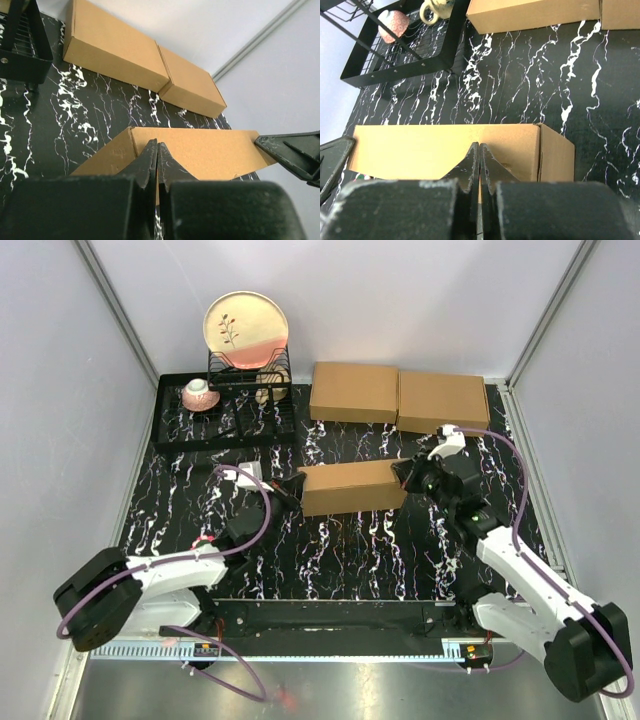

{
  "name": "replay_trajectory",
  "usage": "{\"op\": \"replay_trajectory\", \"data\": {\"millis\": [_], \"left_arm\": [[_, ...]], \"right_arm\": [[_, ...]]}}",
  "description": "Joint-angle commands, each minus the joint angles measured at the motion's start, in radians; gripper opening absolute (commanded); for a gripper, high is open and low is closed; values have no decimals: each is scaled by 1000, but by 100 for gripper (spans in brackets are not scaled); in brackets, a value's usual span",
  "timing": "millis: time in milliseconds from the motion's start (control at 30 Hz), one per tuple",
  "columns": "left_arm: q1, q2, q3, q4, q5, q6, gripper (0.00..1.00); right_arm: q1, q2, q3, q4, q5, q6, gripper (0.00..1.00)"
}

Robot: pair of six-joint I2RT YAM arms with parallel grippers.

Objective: Fold the paper box

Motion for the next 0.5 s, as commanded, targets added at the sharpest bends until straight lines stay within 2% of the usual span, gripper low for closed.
{"op": "replay_trajectory", "data": {"millis": [0, 167, 367, 467], "left_arm": [[-40, -63, -44, -336, 44, 29, 0], [-130, -99, -73, -454, -29, -16, 0], [-184, -199, -120, -597, -78, -114, 0], [-201, -350, -143, -625, -113, -91, 0]], "right_arm": [[7, -69, -84, -321, -74, 18, 0], [9, -184, -141, -387, -121, 103, 0], [9, -274, -118, -464, -134, 142, 0], [9, -337, -90, -476, -137, 153, 0]]}}
